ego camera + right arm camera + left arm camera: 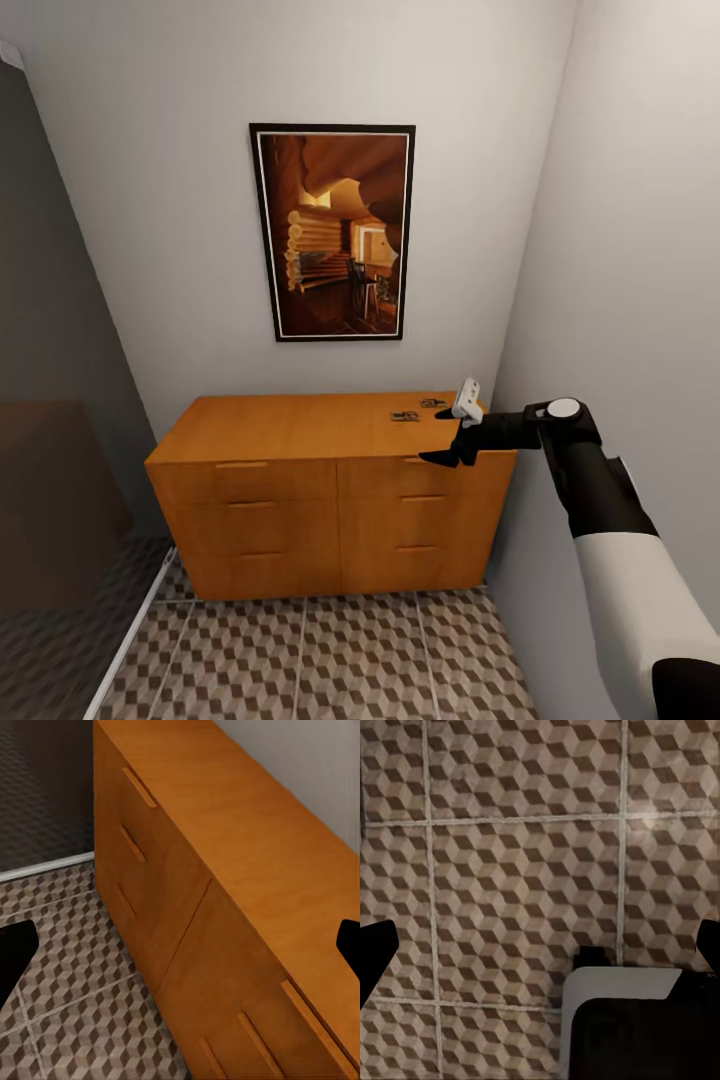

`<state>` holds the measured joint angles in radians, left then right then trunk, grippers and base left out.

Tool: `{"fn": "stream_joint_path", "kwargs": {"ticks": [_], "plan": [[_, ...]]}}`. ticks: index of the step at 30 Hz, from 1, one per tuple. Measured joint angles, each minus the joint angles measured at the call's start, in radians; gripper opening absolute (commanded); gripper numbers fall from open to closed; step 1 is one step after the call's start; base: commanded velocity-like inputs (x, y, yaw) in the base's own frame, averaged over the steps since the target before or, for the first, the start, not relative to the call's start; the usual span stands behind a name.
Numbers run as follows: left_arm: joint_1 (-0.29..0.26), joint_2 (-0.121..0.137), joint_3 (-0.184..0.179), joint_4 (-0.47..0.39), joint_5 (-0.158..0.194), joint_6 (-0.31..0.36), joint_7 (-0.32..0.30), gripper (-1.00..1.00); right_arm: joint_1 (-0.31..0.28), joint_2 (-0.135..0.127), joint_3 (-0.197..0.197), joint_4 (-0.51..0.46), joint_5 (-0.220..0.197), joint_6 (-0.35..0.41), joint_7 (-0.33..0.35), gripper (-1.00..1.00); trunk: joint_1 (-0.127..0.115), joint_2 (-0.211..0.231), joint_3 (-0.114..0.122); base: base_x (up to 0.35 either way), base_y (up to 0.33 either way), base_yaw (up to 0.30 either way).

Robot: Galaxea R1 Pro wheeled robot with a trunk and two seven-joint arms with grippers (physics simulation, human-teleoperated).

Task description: Take the four mousetraps from the cabinet in the bathroom and place them on the bathroom floor. Make sure all four end up on the same floor surface, and ensure that at least two of them are either under or directly next to the same bathroom sink.

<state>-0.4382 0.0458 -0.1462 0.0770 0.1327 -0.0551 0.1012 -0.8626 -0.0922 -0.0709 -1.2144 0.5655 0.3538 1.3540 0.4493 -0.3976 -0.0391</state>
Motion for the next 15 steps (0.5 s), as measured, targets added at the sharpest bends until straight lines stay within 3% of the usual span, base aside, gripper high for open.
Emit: {"fn": "stream_joint_path", "kwargs": {"ticks": [9, 13, 15], "plan": [[0.118, 0.028, 0.000, 0.000, -0.001, -0.028, 0.000, 1.00, 0.000, 0.000, 0.001, 0.022, 0.000, -0.002, -0.024, 1.00, 0.000, 0.000, 0.000, 0.002, 0.000, 0.000], [0.145, 0.039, -0.001, 0.001, -0.001, -0.047, 0.000, 1.00, 0.000, 0.000, 0.001, 0.023, -0.001, -0.002, -0.025, 1.00, 0.000, 0.000, 0.000, 0.000, 0.000, 0.000], [0.163, 0.057, -0.001, 0.001, -0.001, -0.060, 0.000, 1.00, 0.000, 0.001, 0.002, 0.024, -0.002, -0.002, -0.025, 1.00, 0.000, 0.000, 0.000, 0.000, 0.000, 0.000]]}}
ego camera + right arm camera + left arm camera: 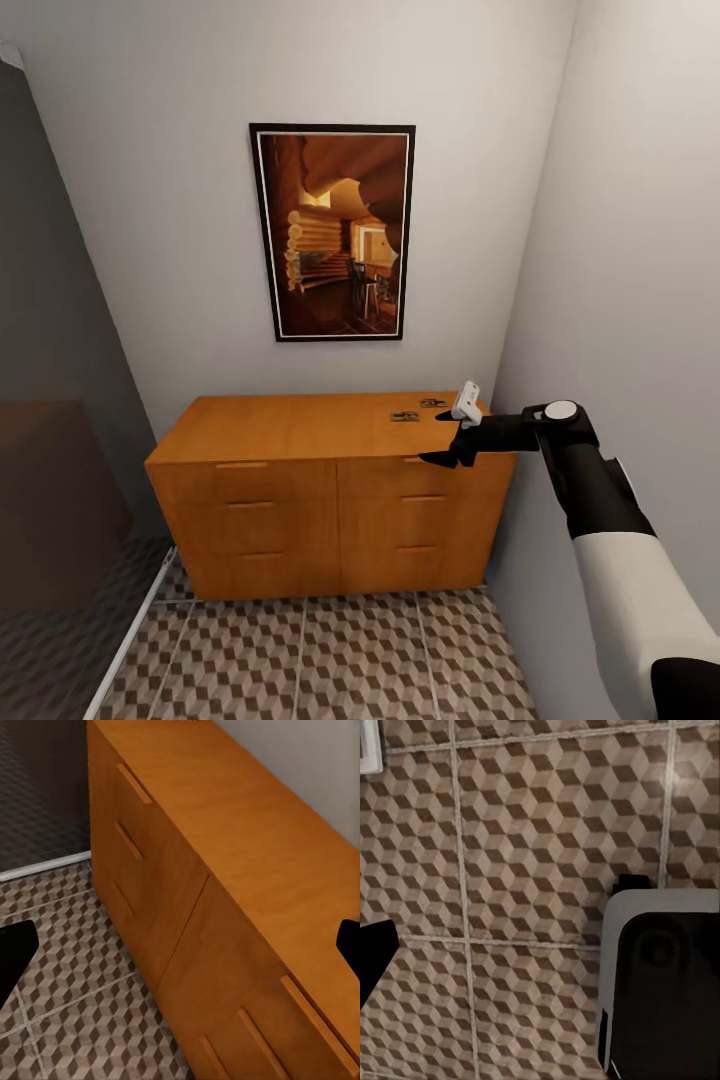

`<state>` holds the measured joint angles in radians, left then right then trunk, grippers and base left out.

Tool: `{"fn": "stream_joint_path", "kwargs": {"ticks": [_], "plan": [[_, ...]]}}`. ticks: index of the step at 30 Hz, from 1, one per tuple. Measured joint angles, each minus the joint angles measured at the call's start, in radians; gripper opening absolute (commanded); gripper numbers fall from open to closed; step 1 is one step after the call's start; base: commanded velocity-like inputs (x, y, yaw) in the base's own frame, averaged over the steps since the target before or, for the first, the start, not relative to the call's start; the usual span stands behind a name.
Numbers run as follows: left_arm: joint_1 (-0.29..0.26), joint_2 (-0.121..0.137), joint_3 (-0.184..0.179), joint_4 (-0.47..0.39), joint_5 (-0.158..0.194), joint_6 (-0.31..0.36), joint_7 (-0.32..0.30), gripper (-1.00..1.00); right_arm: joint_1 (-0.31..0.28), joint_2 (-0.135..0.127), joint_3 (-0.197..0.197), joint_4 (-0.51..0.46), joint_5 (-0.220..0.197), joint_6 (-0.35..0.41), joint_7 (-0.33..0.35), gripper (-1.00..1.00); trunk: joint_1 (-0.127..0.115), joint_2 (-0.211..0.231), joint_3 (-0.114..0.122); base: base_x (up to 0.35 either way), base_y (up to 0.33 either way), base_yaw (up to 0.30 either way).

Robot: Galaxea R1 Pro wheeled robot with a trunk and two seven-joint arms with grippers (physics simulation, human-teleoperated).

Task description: Take the four mousetraps from the cabinet in the bathroom and place them on the bathroom floor. Make sure all four end up on the same floor surface, and ensure that at least two of them are either under or directly next to the same bathroom sink.

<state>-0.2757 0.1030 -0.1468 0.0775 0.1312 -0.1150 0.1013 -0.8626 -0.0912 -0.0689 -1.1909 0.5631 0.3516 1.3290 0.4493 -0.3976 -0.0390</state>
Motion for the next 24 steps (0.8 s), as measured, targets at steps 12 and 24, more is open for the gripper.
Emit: {"fn": "stream_joint_path", "kwargs": {"ticks": [12, 24], "plan": [[0.006, 0.006, -0.001, -0.001, -0.002, -0.005, 0.000, 1.00, 0.000, 0.003, 0.002, 0.000, 0.000, 0.000, 0.000, 1.00, -0.001, 0.000, 0.000, 0.229, 0.000, 0.000], [0.006, 0.006, -0.001, -0.001, -0.001, -0.004, 0.000, 1.00, 0.000, 0.004, 0.005, 0.000, 0.000, -0.001, 0.000, 1.00, -0.001, 0.000, 0.000, 0.328, 0.000, 0.000]]}}
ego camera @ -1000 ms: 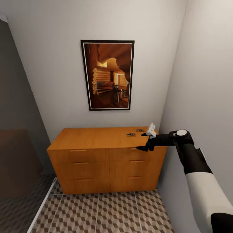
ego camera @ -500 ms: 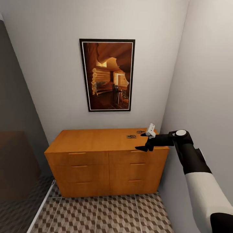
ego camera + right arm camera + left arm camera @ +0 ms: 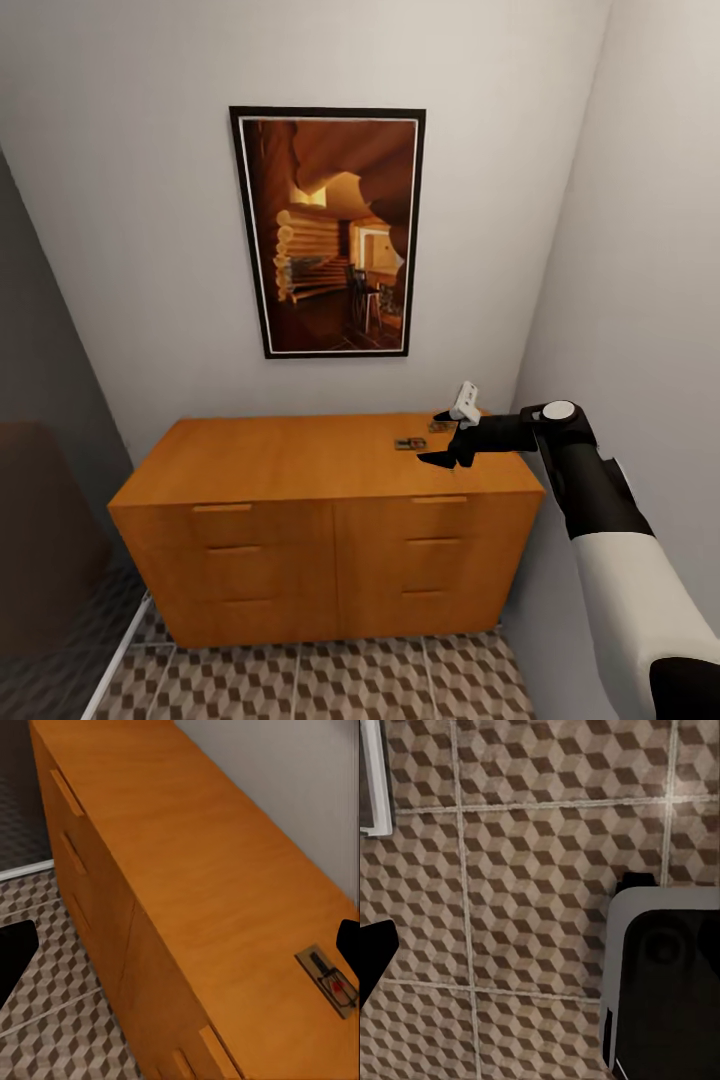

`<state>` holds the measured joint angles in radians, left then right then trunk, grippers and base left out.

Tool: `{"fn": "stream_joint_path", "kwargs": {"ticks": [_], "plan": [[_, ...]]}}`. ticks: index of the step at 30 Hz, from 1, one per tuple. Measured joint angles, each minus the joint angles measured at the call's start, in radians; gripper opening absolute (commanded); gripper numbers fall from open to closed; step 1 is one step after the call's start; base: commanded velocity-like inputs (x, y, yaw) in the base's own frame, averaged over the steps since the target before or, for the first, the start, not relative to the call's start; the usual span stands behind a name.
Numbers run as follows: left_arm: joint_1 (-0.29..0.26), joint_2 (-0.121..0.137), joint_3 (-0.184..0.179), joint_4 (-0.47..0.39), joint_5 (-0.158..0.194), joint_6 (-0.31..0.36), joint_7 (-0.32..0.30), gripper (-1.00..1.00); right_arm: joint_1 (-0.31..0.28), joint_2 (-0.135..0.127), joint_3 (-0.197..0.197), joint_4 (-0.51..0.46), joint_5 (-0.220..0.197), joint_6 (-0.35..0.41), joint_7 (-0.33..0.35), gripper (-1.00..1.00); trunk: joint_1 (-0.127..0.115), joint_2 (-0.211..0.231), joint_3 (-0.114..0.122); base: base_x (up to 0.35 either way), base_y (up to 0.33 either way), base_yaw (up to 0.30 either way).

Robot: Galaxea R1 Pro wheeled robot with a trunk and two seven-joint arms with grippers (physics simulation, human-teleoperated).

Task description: Take the four mousetraps from the cabinet in the bathroom and place them on the bathroom floor. Make sure all four end up on the same floor surface, and ensure that at least two of them are either under or directly next to the same bathroom sink.

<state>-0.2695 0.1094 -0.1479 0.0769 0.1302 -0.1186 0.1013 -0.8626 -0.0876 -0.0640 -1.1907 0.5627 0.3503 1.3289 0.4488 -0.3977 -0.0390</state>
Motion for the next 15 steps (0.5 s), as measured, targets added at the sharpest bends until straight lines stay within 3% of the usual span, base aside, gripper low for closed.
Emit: {"fn": "stream_joint_path", "kwargs": {"ticks": [15], "plan": [[0.000, 0.001, 0.000, 0.000, 0.001, 0.003, 0.000, 1.00, 0.000, -0.003, -0.003, 0.081, 0.002, -0.061, -0.001, 1.00, 0.000, 0.000, 0.000, 0.321, 0.000, 0.000]]}}
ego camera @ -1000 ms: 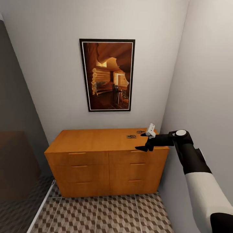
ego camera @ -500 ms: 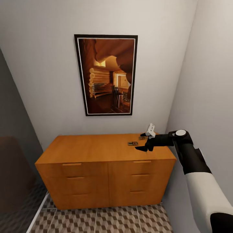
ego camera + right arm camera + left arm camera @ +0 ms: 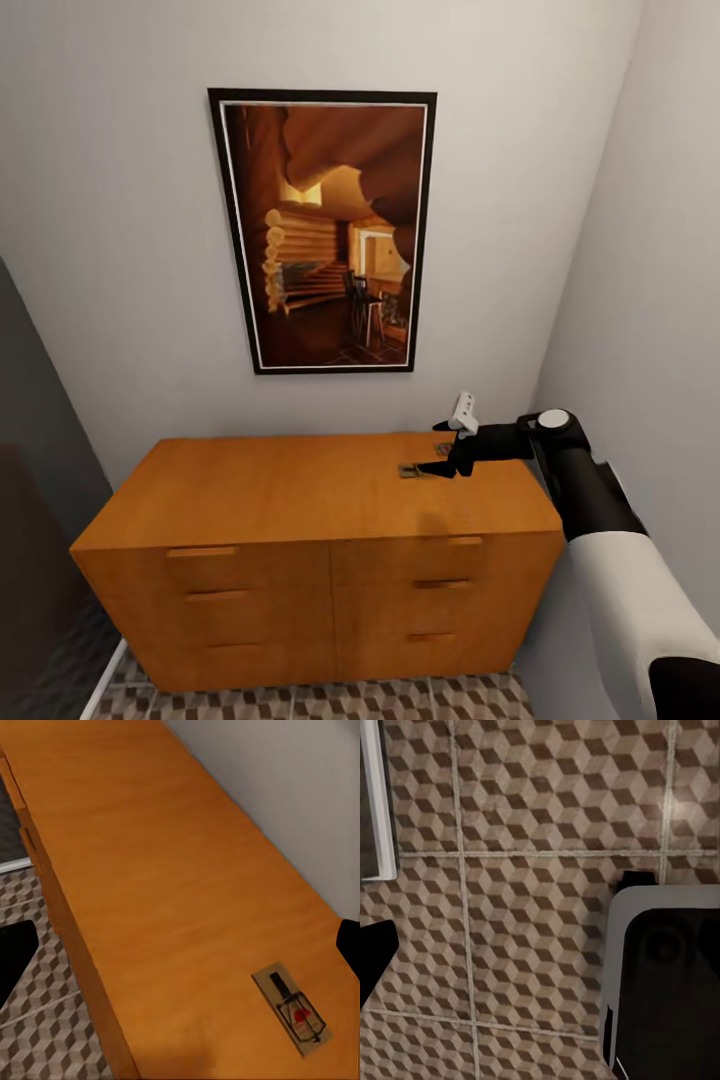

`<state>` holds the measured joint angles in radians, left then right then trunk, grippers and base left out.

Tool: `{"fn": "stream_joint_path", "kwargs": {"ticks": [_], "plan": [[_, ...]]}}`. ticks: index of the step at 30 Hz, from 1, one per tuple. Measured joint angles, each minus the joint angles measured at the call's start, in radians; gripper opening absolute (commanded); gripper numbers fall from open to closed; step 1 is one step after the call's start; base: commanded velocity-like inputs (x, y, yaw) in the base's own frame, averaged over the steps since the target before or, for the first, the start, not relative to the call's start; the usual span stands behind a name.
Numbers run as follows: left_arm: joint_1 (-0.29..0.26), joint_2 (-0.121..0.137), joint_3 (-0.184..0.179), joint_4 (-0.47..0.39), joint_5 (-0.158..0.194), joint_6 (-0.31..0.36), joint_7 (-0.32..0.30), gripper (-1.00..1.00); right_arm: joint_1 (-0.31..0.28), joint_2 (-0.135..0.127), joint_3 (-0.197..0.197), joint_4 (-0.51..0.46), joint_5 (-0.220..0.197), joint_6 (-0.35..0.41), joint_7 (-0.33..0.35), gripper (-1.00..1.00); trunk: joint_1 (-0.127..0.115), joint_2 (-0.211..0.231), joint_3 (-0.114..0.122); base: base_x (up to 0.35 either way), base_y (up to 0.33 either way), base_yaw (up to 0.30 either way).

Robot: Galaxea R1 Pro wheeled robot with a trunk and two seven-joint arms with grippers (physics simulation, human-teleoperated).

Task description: Take the four mousetraps from the cabinet in the bathroom and place them on the bathroom floor. Make sure all four end up on the same floor surface, and ensure that at least two of them are either under or directly next to the same bathroom sink.

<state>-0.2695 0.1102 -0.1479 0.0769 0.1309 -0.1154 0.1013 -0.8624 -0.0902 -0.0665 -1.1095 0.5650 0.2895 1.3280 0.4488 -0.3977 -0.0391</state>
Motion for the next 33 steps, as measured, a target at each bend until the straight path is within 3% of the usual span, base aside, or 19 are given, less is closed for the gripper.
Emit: {"fn": "stream_joint_path", "kwargs": {"ticks": [11, 24, 33], "plan": [[0.000, 0.001, 0.000, 0.001, 0.000, 0.003, 0.000, 1.00, 0.000, -0.001, 0.002, 0.038, 0.001, -0.029, -0.001, 1.00, 0.000, 0.000, 0.000, 0.237, 0.000, 0.000], [0.000, 0.001, 0.000, 0.001, 0.000, 0.004, 0.000, 1.00, 0.000, -0.005, 0.002, 0.156, 0.003, -0.138, 0.001, 1.00, 0.001, 0.000, 0.000, 0.022, 0.000, 0.000], [0.001, 0.003, 0.000, 0.001, 0.000, 0.005, 0.000, 1.00, 0.000, -0.014, 0.002, 0.180, 0.001, -0.152, 0.006, 1.00, 0.001, 0.000, 0.000, 0.000, 0.000, 0.000]]}}
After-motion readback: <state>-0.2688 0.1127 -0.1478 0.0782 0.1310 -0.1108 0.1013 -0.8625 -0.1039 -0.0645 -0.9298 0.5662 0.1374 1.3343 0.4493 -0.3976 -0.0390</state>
